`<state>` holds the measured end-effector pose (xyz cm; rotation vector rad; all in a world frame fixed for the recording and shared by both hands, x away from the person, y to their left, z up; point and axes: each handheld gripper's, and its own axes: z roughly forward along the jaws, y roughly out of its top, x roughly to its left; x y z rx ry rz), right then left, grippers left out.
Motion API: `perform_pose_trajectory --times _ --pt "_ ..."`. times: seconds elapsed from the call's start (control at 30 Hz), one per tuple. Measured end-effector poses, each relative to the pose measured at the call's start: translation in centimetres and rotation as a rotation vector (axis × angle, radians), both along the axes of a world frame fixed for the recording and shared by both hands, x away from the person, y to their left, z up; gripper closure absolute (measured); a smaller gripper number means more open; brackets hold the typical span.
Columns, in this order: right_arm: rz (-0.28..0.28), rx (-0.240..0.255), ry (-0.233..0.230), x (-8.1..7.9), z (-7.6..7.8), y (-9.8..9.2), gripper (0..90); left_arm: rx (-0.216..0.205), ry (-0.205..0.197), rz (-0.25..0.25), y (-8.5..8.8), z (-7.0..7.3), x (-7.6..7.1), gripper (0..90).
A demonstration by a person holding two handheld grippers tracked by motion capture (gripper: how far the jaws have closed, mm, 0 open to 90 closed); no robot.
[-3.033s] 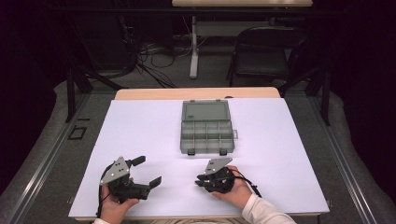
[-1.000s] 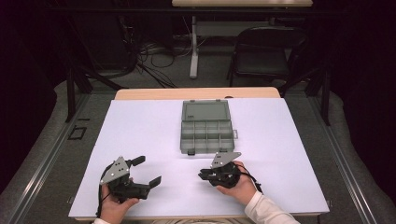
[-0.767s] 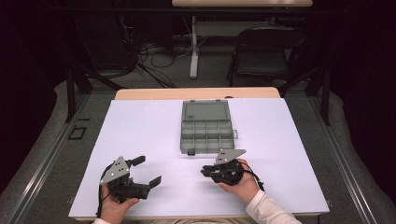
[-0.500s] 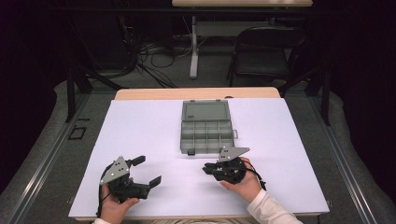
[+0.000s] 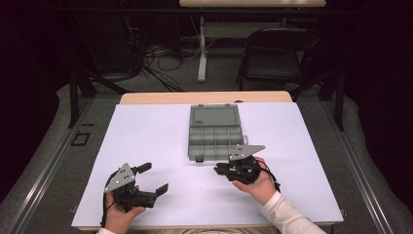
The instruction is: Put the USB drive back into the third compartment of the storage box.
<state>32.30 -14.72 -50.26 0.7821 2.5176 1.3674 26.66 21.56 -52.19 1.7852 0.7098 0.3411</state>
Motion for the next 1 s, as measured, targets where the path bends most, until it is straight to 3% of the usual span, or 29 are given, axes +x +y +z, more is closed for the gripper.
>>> perform_pose_trajectory --times 1.0 --pt "-0.032 -0.016 -0.002 4.1 4.3 0.2 79.5 -0.001 0.005 0.011 0.1 0.0 0.0 3.6"
